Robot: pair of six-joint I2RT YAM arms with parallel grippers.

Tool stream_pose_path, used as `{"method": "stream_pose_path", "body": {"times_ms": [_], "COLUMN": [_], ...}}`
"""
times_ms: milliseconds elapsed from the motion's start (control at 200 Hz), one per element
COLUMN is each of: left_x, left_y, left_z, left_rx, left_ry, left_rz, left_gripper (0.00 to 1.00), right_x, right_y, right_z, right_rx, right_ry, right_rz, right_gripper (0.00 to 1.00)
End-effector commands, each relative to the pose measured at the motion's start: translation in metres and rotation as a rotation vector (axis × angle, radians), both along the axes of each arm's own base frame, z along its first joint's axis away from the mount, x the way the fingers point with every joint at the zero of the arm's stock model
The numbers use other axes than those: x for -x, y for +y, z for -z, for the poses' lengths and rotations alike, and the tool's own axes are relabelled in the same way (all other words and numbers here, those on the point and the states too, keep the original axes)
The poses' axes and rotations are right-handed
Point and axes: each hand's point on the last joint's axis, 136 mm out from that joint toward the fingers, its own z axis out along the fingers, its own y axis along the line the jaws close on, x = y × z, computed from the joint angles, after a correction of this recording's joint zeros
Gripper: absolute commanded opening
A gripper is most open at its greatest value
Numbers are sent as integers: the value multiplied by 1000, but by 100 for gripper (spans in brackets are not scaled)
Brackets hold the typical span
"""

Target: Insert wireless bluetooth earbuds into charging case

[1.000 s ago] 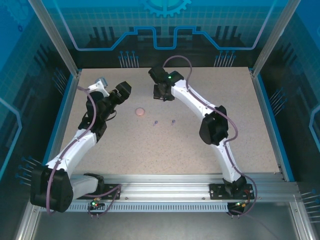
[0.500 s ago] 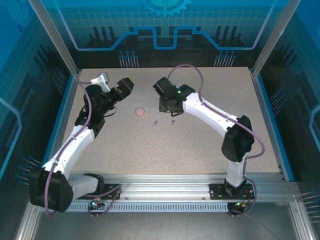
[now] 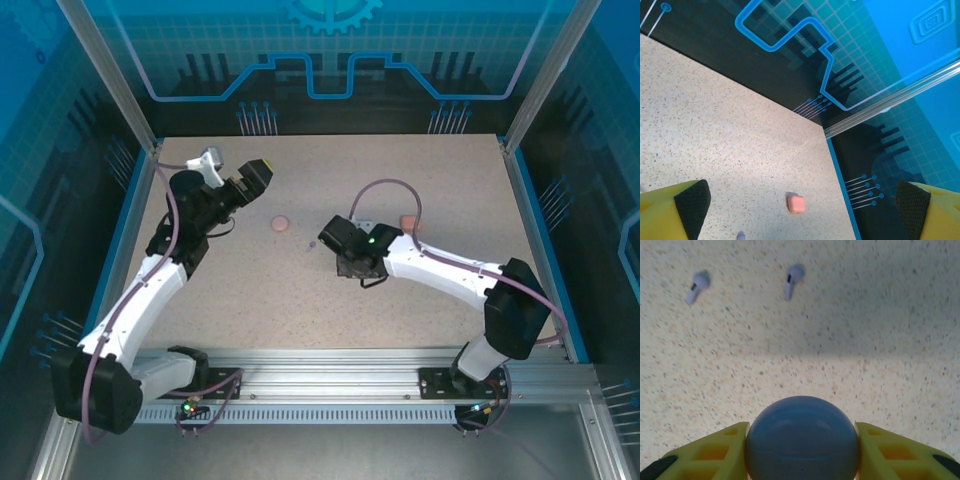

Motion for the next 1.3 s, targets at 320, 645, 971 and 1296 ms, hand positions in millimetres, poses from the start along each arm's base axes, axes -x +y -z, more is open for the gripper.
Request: {"method": "stream_pose_path", "body": {"times_ms": [320,645,971,1296], "left_x": [21,22,22,31], "left_y": [-14,-23,-22,-12], "left_z": [31,71,108,154], "left_rx": [-68,-113,-119,-134], "left_ry": [44,159,265,447], "left_rz": [42,51,23,-67], "left_gripper": [99,99,99,99], "right_x": [26,25,19,13], "right_y": [-9,-7,5,7], "right_z": [42,68,88,84], "right_rx": [38,84,36,-38], "right_ry": [25,57,118,152], "right_rz": [90,113,154,220], "right_gripper": [42,42,42,43]}}
